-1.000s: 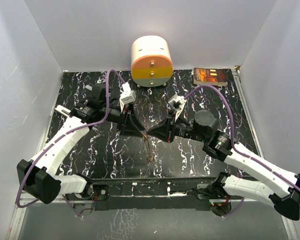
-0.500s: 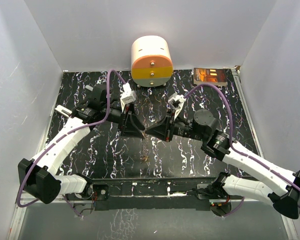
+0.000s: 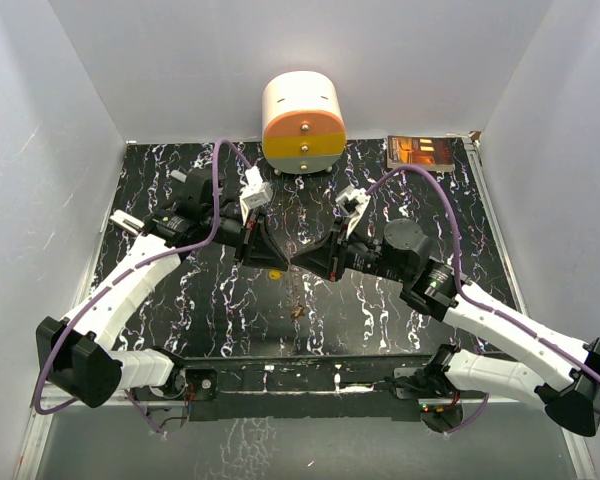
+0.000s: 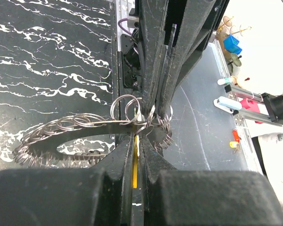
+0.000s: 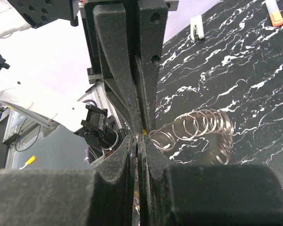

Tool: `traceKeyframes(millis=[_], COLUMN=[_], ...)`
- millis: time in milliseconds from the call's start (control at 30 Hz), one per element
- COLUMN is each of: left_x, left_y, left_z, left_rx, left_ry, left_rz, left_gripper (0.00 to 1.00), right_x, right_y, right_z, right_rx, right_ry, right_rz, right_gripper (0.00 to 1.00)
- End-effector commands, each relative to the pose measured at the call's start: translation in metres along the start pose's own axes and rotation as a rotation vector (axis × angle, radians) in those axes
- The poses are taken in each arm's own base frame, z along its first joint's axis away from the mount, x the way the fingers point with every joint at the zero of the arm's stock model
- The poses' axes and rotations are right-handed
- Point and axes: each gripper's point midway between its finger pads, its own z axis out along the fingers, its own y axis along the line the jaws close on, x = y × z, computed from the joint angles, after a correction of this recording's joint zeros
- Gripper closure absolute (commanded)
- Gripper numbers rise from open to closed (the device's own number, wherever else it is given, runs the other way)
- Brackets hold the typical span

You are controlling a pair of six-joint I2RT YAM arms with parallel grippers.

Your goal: Put the keys on the keyring

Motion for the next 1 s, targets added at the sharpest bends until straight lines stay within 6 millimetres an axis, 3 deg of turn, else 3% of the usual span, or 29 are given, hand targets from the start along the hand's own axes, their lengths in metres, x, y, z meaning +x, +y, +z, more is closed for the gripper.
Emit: traceKeyframes(millis=[0, 167, 533, 700, 967], left_x=[-0.006, -0.013, -0.023, -0.025, -0.026], left_y=[-0.016, -0.020, -0.016, -0.018, -0.002], left_z=[-0.005, -0.008, -0.005, -0.005, -0.009], left_rx=[0.021, 0.014, 0.030, 0.037, -0.052], left_ry=[0.005, 0.012, -0.001, -0.005, 0.007], left_rz=[0.077, 0.109, 0.082, 0.080, 0.105], left_gripper=[1.00, 1.00, 1.00, 1.00, 1.00], right_x=[-0.029, -0.020, -0.015, -0.012, -0.017], right_y=[0.001, -0.005, 0.004, -0.006, -0.039], right_z=[-0.010, -0.011, -0.002, -0.002, -0.013], right_rx=[0.036, 0.065, -0.020, 0.031, 0.229], right_ry=[-0.112, -0.079, -0.059, -0.060, -0.092], right_rz=[-0.030, -0.022, -0.031, -0.028, -0.011], right_gripper=[0.92, 0.92, 0.92, 0.91, 0.67])
